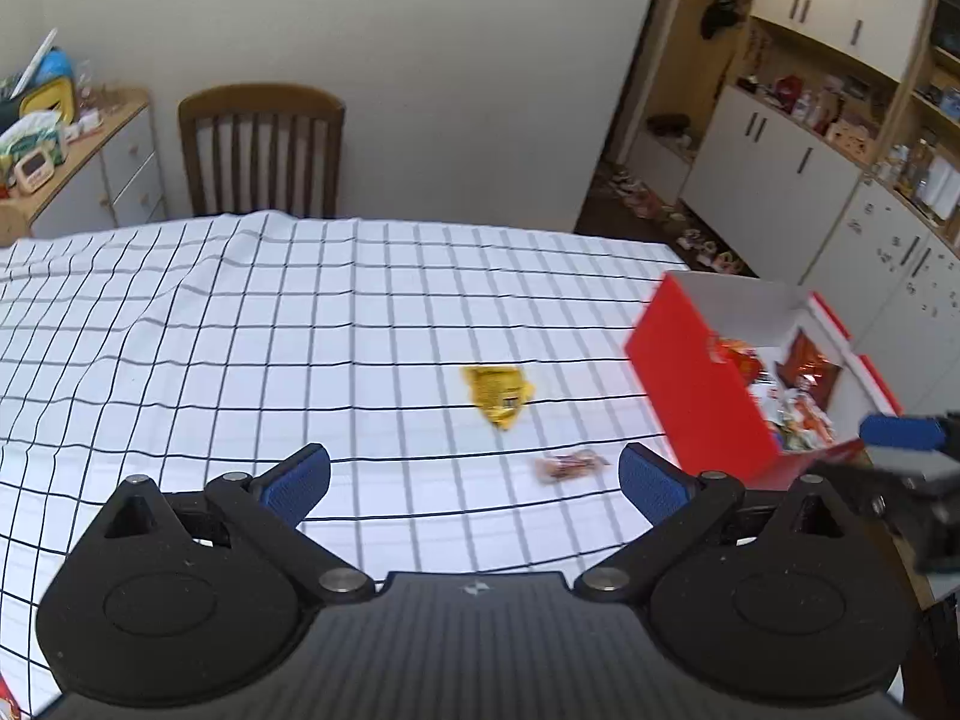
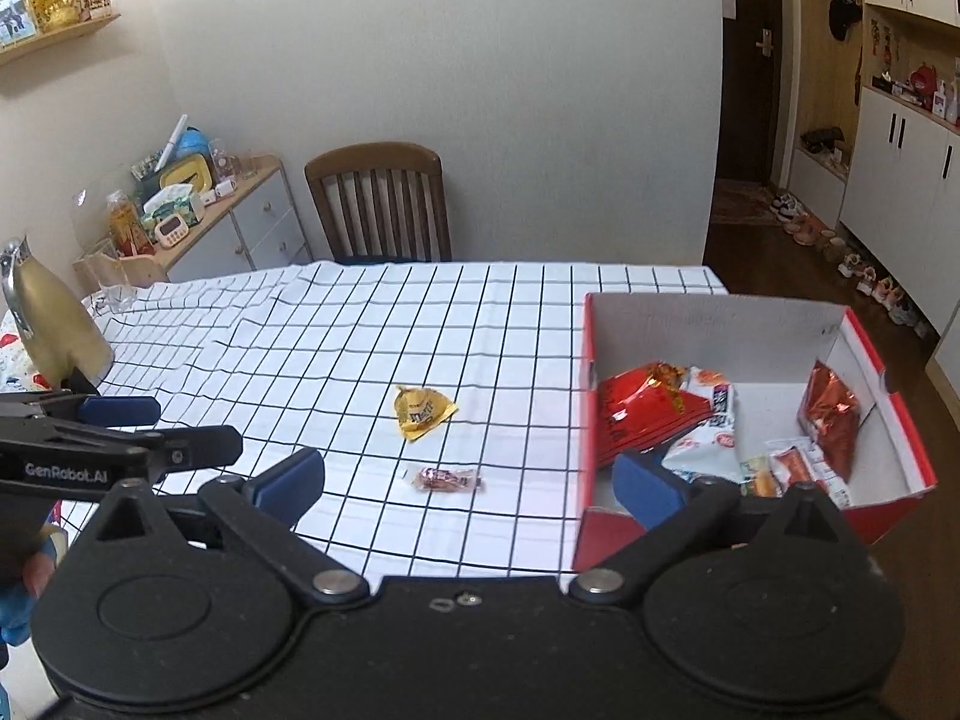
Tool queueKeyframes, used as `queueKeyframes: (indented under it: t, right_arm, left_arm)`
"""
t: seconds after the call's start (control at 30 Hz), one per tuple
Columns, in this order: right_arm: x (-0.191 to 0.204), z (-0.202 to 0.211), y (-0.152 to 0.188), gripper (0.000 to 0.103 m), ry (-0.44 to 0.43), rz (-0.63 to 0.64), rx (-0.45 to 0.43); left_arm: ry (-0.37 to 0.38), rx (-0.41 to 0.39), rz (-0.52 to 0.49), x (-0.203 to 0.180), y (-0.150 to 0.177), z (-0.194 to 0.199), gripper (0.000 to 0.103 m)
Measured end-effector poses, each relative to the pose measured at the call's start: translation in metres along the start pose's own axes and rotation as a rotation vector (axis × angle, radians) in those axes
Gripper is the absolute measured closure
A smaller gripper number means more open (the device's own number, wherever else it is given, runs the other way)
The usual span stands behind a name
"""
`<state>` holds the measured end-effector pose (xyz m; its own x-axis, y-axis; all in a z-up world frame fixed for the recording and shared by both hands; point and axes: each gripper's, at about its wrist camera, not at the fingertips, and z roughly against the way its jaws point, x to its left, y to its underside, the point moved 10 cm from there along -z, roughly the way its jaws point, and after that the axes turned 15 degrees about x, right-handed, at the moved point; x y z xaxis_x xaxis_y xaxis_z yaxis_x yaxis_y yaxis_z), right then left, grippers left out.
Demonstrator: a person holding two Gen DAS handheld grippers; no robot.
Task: Organize snacks
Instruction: 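Withdraw both tools from the box toward the yellow candy and brown candy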
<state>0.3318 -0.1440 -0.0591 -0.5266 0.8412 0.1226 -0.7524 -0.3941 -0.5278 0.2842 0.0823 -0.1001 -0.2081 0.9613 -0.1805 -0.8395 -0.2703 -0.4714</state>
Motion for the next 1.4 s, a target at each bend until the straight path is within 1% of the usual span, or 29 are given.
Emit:
queueKeyframes:
  t: [0.13,0.37,0.57,0.8,0.97,1.1,1.23,1.4]
  right_arm:
    - [0.01,-0.018,0.004,0.0,0.0,0.007,0.037]
    - [0.024,-0.048,0.007,0.0,-0.005,0.02,0.085]
    - [0.033,-0.074,0.003,0.001,-0.026,0.047,0.095]
    - [0.035,-0.111,0.001,0.003,-0.008,0.088,0.131]
    - [0.03,-0.138,0.001,0.007,0.008,0.087,0.168]
    - [0.025,-0.157,0.001,0.013,0.031,0.087,0.191]
    - [0.024,-0.169,0.002,0.019,0.053,0.103,0.2]
    - [0.022,-0.182,0.001,0.024,0.066,0.108,0.205]
  left_arm:
    - [-0.025,0.011,0.0,0.015,-0.01,-0.016,0.0]
    - [-0.041,0.029,-0.021,0.02,-0.029,-0.049,0.0]
    - [-0.043,0.042,-0.045,0.012,-0.045,-0.077,0.0]
    - [-0.042,0.079,-0.063,0.002,-0.057,-0.113,0.0]
    - [-0.011,0.112,-0.074,-0.006,-0.064,-0.139,0.0]
    - [0.013,0.154,-0.069,-0.012,-0.068,-0.162,0.0]
    - [0.035,0.17,-0.065,-0.019,-0.071,-0.175,0.001]
    - [0.045,0.178,-0.068,-0.025,-0.075,-0.186,0.001]
